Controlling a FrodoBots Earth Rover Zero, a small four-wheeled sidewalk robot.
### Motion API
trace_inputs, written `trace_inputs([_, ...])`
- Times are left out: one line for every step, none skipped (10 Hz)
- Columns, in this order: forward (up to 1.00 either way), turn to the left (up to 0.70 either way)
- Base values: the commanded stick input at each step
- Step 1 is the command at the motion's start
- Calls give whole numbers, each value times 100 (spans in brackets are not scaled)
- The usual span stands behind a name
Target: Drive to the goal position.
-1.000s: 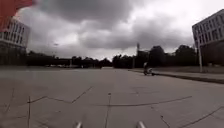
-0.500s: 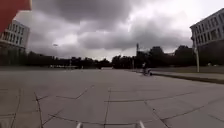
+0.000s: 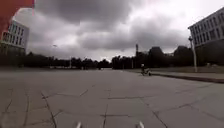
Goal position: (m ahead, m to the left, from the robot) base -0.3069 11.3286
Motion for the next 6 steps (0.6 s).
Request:
trace_inputs([0,50])
trace_inputs([0,50])
trace_inputs([0,50])
trace_inputs([0,50])
trace_inputs([0,50])
trace_inputs([0,50])
